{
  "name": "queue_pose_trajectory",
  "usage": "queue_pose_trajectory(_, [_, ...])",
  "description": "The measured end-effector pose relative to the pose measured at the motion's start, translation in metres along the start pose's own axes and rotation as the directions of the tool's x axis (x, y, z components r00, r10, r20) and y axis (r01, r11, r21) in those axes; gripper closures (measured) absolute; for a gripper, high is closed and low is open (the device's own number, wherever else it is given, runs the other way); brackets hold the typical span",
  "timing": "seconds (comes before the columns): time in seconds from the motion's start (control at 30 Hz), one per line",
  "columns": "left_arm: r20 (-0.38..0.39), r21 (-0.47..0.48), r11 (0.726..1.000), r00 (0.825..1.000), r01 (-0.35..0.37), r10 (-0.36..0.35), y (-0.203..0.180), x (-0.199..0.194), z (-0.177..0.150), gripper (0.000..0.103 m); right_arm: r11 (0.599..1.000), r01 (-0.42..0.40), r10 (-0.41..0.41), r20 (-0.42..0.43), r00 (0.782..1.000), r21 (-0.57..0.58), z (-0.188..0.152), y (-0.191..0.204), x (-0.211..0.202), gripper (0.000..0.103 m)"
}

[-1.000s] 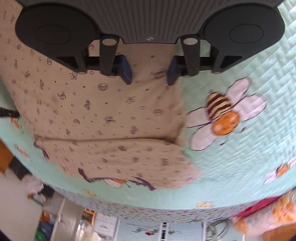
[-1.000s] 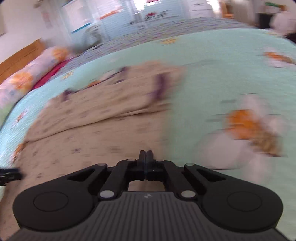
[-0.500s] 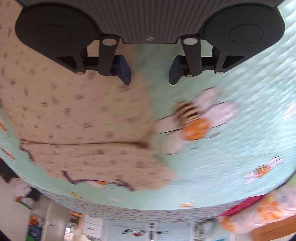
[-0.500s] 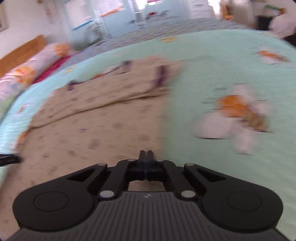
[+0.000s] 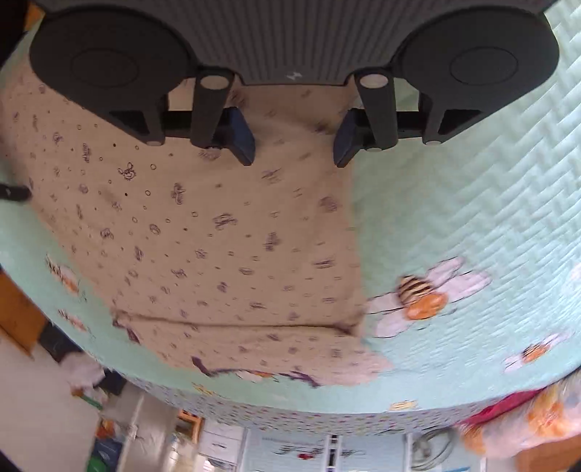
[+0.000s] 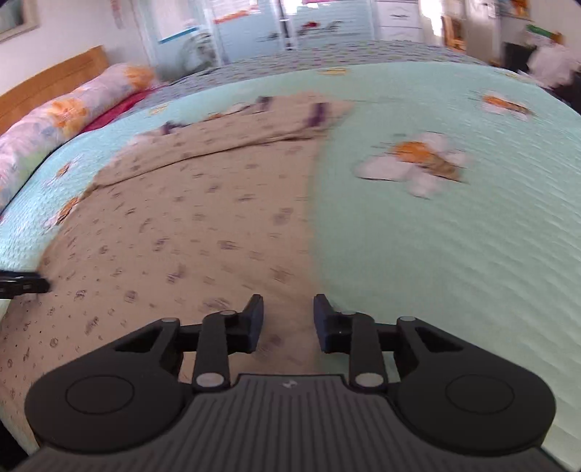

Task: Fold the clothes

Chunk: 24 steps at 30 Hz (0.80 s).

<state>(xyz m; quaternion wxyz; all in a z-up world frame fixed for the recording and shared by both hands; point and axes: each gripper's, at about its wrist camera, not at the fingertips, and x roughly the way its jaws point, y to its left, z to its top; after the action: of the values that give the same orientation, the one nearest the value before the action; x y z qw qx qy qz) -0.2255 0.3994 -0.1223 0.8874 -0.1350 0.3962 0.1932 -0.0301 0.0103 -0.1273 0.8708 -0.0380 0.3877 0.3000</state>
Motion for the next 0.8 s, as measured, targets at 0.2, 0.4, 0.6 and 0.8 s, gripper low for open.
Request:
queue_pose_trajectory(0.2, [0.012,0.076,0.995,0.998,0.063,-0.064,-0.053,-0.001,0.004,0.048,0.984,-0.177,0.179,0.055,0.982,-0.038,-0.016,0.055,-0.024,0.046])
queue_pose_trajectory(0.4, [-0.025,0.083,0.997,1.0,-0.007,0.01,-0.031,-0.018,-0.034,0.044,0.994,-0.057,0.056,-0.01,0.998,-0.088,-0.043,0.023,-0.018,0.058])
queue_pose_trajectory(0.6, [0.047,0.017,0.998,0.997,0.068,-0.069,-0.031,-0.055,-0.045,0.042,0.999,-0.041,0.041,0.08,0.996,-0.005,-0.045,0.011,-0.072,0.056])
queue_pose_trajectory(0.8, [-0.006,0.133,0.99,0.999,0.05,-0.05,-0.06,-0.035,-0.075,0.039,0.989,-0.115,0.113,-0.024,0.993,-0.098,-0.057,0.06,-0.053,0.043])
